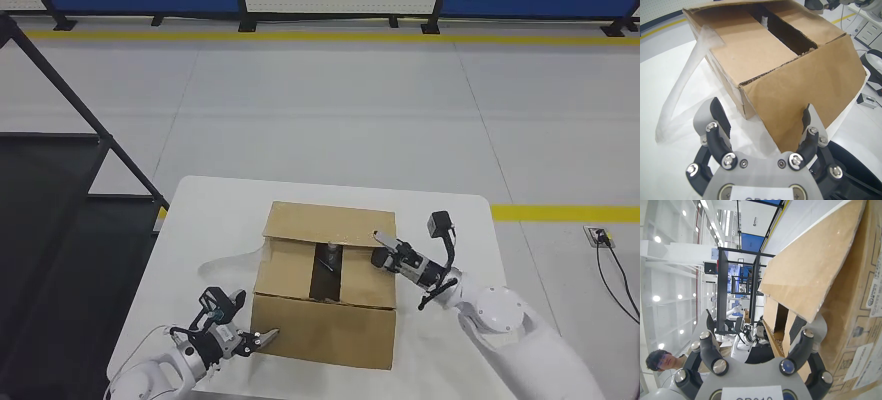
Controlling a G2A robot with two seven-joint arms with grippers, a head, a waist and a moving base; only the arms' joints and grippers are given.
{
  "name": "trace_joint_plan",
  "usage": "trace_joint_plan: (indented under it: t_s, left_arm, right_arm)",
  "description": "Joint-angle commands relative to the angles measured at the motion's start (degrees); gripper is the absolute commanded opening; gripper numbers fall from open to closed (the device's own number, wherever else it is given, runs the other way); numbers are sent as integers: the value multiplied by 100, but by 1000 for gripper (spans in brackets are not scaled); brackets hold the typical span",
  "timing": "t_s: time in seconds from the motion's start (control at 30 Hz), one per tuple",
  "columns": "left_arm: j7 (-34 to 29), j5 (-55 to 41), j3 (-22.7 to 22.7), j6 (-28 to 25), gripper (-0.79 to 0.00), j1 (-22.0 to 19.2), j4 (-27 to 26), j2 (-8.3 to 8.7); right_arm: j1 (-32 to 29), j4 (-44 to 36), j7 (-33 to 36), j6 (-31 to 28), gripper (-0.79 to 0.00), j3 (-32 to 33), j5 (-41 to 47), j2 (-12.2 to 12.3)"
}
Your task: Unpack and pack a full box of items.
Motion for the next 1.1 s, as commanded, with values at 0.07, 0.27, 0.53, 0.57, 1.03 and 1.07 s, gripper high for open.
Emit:
trace_joint_plan:
  t_s: [0.07, 0.27, 0.53, 0.57, 1.03, 1.07]
  left_arm:
    - [17, 31, 49, 8, 0, 11, 7, 8]
    - [78, 148, 109, 24, 0, 35, 1, 22]
    - [105, 154, 182, 40, 0, 42, -12, 36]
    - [100, 164, 186, 38, 0, 40, -14, 39]
    - [61, 144, 199, 168, 0, 64, -58, 70]
    - [58, 142, 205, 174, 0, 64, -64, 71]
  right_arm:
    - [190, 74, -740, 58, 0, -105, -459, -122]
    - [551, 312, -1436, 152, 0, -341, -866, -346]
    - [1193, 1040, -2111, 228, 0, -640, -1228, -692]
    - [1274, 1169, -2184, 228, 0, -683, -1247, -742]
    - [2089, 2603, -2532, 23, 0, -1118, -1353, -1375]
    - [2137, 2708, -2514, -4, 0, -1135, -1340, -1416]
